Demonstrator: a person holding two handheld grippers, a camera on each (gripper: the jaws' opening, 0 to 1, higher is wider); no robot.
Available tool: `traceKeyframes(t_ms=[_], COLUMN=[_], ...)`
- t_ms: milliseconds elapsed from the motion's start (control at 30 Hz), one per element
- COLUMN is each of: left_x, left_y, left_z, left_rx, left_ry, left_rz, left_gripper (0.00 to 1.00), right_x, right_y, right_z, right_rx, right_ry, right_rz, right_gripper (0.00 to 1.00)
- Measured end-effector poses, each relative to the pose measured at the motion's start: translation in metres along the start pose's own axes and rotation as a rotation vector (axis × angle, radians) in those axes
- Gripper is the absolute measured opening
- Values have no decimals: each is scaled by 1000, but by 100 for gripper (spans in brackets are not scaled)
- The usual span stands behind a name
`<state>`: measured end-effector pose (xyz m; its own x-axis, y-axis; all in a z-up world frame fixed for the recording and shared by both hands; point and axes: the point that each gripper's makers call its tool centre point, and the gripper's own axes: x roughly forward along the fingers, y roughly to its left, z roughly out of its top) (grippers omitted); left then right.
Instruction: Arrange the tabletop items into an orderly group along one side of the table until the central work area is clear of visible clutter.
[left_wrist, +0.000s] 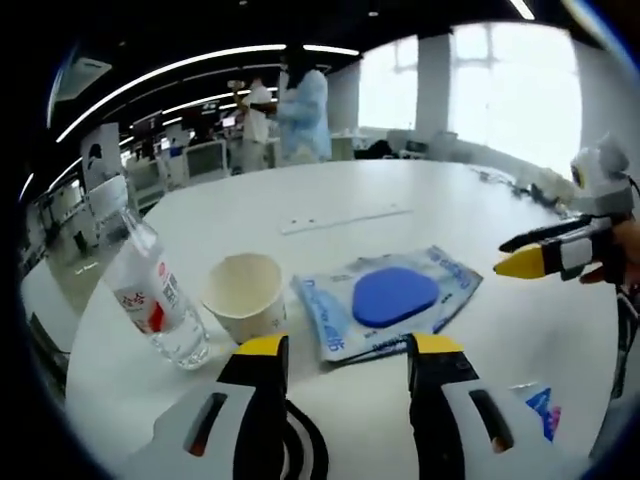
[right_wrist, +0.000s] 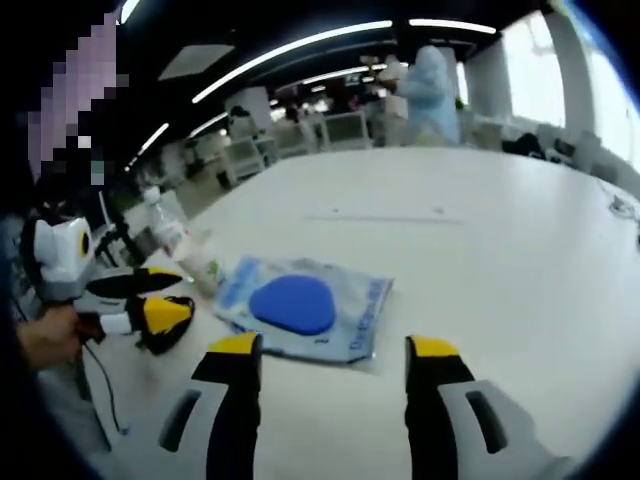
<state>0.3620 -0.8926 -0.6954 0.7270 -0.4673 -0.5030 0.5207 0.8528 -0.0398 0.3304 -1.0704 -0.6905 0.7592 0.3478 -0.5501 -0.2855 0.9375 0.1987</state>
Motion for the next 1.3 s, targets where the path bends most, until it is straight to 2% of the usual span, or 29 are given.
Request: traceKeyframes(t_ms=[267,667,900,1300], left_x=[-19,-42,-50,-58], left_y=[-2,-3,-3,-5], left_z=[5,9,14,16], left_rx=[-5,26,45,86], left_ry=[-20,-41,-59,-56], left_rz=[-28,-49,-68,-89], left_gripper=[67,91,100,100], right_x=[-23,-44,-45,-44], right_y=[46,87,94,95], right_z=[-12,-46,-64,-87], right_rx=[-61,-113,-129,-162], right_ry=[17,64,83,120], right_rz=[128,241,270,293], right_gripper=[59,58,55,48])
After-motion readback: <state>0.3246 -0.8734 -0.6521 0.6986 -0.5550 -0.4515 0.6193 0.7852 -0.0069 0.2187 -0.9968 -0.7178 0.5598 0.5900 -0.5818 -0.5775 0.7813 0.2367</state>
